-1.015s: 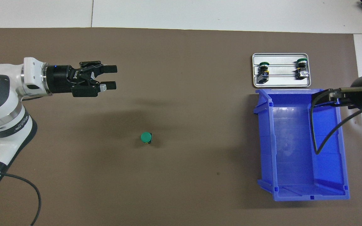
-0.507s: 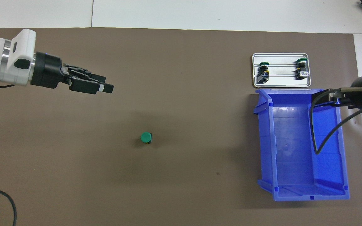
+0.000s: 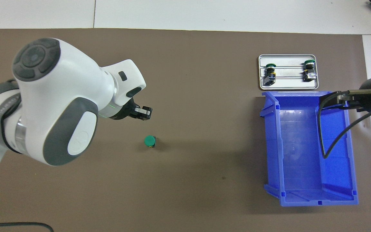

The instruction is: Place and press button with both arms

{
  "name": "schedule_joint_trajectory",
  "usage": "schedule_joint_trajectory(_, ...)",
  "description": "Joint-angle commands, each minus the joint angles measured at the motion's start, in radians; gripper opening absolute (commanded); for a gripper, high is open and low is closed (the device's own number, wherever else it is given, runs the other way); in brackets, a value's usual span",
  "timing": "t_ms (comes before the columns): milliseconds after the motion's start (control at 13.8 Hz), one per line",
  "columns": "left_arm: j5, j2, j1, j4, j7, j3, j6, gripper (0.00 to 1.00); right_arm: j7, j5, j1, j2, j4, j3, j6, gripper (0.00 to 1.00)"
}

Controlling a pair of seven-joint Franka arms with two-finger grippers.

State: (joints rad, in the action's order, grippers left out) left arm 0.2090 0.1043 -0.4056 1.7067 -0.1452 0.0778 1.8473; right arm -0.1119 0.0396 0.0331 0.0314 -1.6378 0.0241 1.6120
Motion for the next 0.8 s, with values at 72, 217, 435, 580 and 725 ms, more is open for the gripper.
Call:
schedule_joint_trajectory(72, -0.019, -0.152, -0.028, 0.345, -0.108, -0.015, 0.225, 0.0, -0.009, -0.021, -0.01, 0.025, -0.028, 0.007, 0.012, 1.0)
schedule_joint_trajectory(217, -0.019, -0.152, -0.041, 0.392, -0.117, -0.013, 0.262, 0.0, -0.009, -0.021, -0.01, 0.025, -0.028, 0.007, 0.012, 1.0)
schedule_joint_trajectory(435, -0.019, -0.143, -0.054, 0.456, -0.142, -0.012, 0.367, 0.0, -0.009, -0.021, -0.01, 0.025, -0.028, 0.008, 0.012, 1.0)
schedule_joint_trajectory(580, -0.019, -0.14, -0.055, 0.488, -0.143, -0.012, 0.463, 0.0, -0.009, -0.021, -0.01, 0.025, -0.028, 0.007, 0.012, 1.0)
schedule_joint_trajectory(725, -0.019, -0.133, -0.055, 0.499, -0.14, -0.012, 0.48, 0.0, -0.009, -0.021, -0.01, 0.025, -0.028, 0.007, 0.012, 1.0)
